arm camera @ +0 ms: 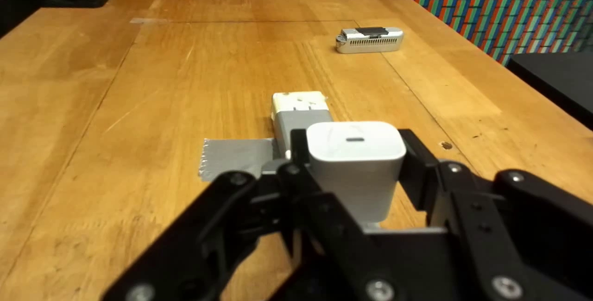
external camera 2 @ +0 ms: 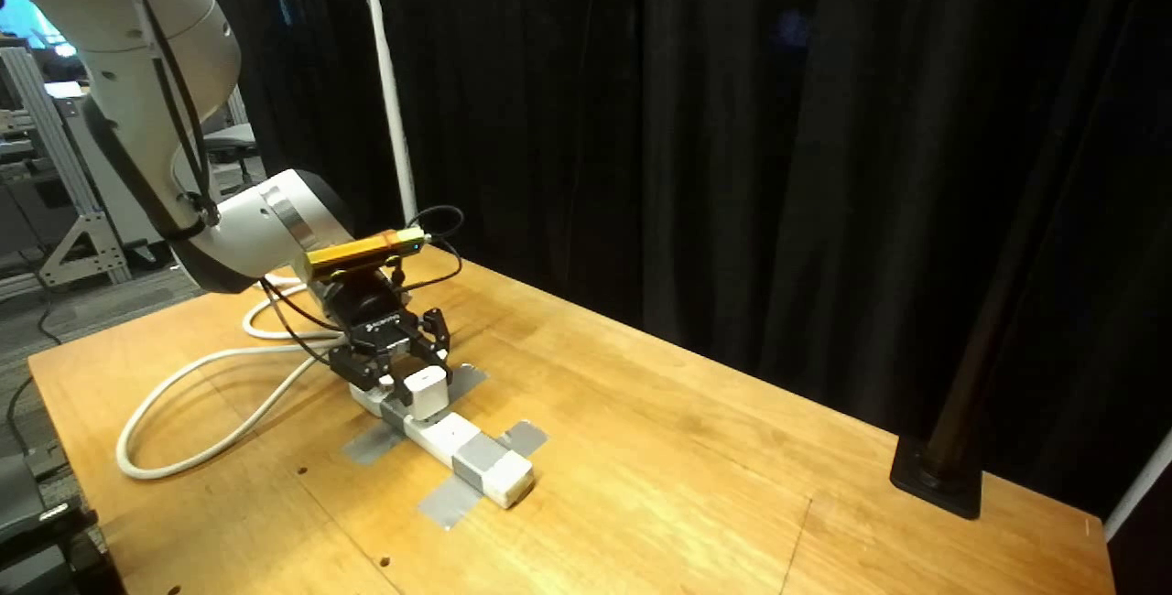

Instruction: Plug the charger head into the extension cable

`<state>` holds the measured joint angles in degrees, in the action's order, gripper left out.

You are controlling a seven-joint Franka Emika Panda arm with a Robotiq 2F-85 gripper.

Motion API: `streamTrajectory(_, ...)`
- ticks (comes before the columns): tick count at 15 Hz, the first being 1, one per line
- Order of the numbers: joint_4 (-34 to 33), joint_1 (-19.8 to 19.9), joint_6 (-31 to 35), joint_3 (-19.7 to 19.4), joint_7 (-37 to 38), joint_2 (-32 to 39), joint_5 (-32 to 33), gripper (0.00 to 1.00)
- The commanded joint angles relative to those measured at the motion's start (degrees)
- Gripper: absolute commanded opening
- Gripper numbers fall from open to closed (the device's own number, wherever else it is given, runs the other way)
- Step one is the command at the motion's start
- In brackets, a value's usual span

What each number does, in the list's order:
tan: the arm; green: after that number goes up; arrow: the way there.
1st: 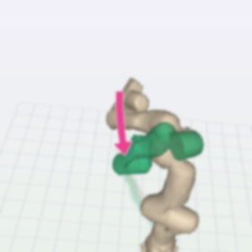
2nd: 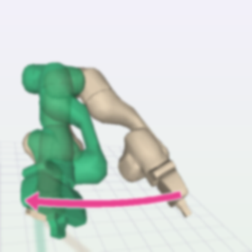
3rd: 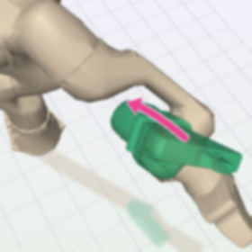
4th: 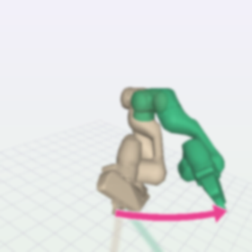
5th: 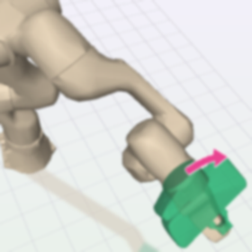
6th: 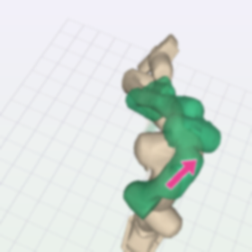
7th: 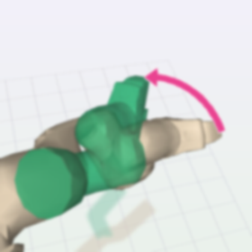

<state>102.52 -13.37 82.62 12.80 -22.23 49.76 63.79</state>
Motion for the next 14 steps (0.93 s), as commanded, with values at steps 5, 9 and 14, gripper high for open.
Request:
streamTrajectory(5, -0.1, 0.5, 0.9, 0.4, -1.7, 1.0, -0.4, 0.23)
streamTrajectory(9, -0.5, 1.3, 2.5, 0.5, -3.5, 2.1, -0.2, 0.23)
streamTrajectory(14, -1.3, 1.5, 3.5, 0.4, -4.5, 4.1, -0.4, 0.23)
